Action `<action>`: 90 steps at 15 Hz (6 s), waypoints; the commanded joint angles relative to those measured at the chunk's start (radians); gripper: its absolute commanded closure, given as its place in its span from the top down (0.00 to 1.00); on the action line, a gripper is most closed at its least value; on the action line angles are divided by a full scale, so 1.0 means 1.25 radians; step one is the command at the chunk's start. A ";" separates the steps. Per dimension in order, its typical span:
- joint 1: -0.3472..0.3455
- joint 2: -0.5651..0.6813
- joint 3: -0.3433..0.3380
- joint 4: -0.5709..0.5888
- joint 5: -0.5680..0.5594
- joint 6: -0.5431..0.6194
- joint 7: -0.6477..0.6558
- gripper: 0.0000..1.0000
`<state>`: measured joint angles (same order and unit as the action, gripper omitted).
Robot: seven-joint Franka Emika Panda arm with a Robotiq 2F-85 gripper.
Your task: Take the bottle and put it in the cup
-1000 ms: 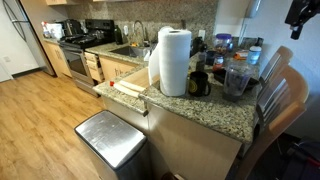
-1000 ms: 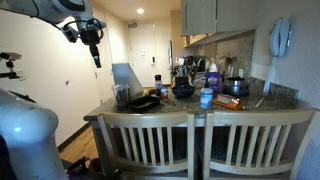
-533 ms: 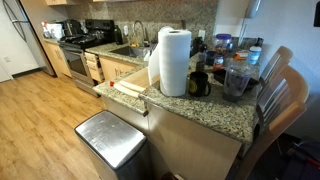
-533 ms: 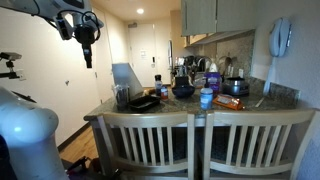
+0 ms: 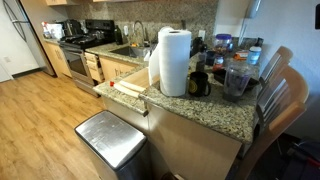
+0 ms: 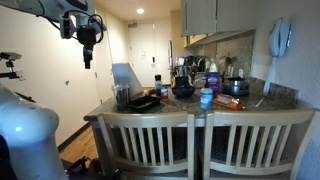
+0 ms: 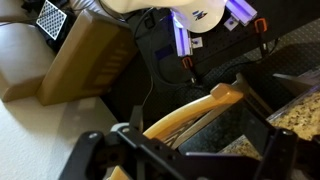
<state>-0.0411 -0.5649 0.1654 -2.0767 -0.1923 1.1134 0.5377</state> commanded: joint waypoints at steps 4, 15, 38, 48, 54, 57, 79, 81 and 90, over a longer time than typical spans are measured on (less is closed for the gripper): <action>-0.021 0.121 0.005 0.189 0.031 0.038 0.045 1.00; 0.006 0.317 -0.035 0.427 0.008 0.073 0.156 1.00; -0.032 0.751 -0.225 0.524 0.063 0.270 0.656 1.00; -0.049 0.765 -0.253 0.515 0.119 0.366 0.752 1.00; -0.048 0.776 -0.266 0.531 0.120 0.342 0.753 1.00; -0.040 0.774 -0.269 0.528 0.124 0.426 0.821 1.00; -0.039 0.838 -0.285 0.568 0.130 0.514 1.078 1.00; -0.030 0.846 -0.284 0.569 0.127 0.536 1.117 1.00; -0.022 0.840 -0.278 0.569 0.126 0.529 1.174 1.00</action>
<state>-0.0647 0.4846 -0.1872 -1.3697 -0.0331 1.7785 2.0049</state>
